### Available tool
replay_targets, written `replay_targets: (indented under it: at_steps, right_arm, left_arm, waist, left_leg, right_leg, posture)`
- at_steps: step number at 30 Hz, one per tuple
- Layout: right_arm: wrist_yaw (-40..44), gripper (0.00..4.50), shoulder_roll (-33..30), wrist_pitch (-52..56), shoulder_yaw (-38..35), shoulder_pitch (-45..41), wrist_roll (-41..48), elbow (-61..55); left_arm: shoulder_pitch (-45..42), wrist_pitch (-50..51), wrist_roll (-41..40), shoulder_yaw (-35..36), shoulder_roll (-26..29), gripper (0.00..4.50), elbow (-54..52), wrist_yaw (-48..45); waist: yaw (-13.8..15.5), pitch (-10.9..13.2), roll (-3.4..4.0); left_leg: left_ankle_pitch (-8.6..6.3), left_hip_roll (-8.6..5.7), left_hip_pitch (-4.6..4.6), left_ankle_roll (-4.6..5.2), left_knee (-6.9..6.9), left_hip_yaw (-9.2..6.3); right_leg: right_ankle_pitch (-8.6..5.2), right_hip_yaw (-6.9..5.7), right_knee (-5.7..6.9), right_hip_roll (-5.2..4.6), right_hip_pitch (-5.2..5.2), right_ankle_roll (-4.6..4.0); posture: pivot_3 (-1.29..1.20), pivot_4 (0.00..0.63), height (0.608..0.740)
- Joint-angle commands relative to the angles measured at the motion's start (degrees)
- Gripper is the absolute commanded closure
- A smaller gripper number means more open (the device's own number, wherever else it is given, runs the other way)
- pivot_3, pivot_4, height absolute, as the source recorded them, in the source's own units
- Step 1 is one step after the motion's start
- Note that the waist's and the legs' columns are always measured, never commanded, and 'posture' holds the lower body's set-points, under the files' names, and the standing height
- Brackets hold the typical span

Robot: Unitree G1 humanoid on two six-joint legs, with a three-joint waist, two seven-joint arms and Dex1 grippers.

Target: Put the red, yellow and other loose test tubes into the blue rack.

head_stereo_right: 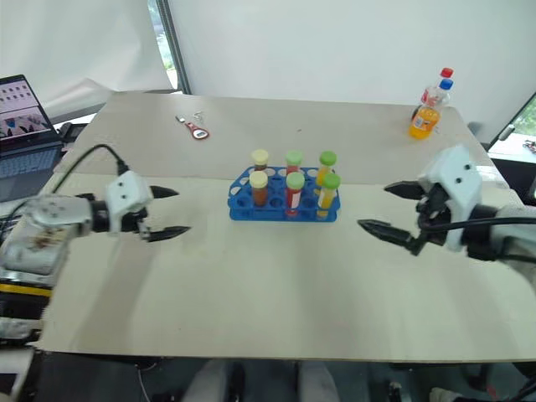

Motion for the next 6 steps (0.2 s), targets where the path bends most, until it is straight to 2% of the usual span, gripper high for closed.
replay_targets:
  at_steps: [1,6]
  right_arm:
    - [4.3,0.00,-1.6,-3.0,-2.7,-2.5,-0.9,2.7]
    - [5.4,0.00,-1.0,-3.3,-0.4,-5.2,-2.5,4.3]
  left_arm:
    - [0.4,3.5,-3.0,3.1,3.1,0.00,-3.4,-2.0]
    - [1.4,5.3,-4.4,4.1,2.6,0.00,-4.2,-1.2]
  waist:
    - [0.0,0.0,0.01]
    - [0.0,0.0,0.05]
  left_leg:
    - [0.00,0.00,0.01,0.00,0.00,0.05]
    - [0.00,0.00,0.02,0.00,0.00,0.26]
  right_leg:
    - [0.00,0.00,0.01,0.00,0.00,0.00]
    - [-0.01,0.01,0.04,-0.01,-0.03,-0.01]
  posture:
    - [0.00,0.150,0.733]
    - [0.00,0.150,0.733]
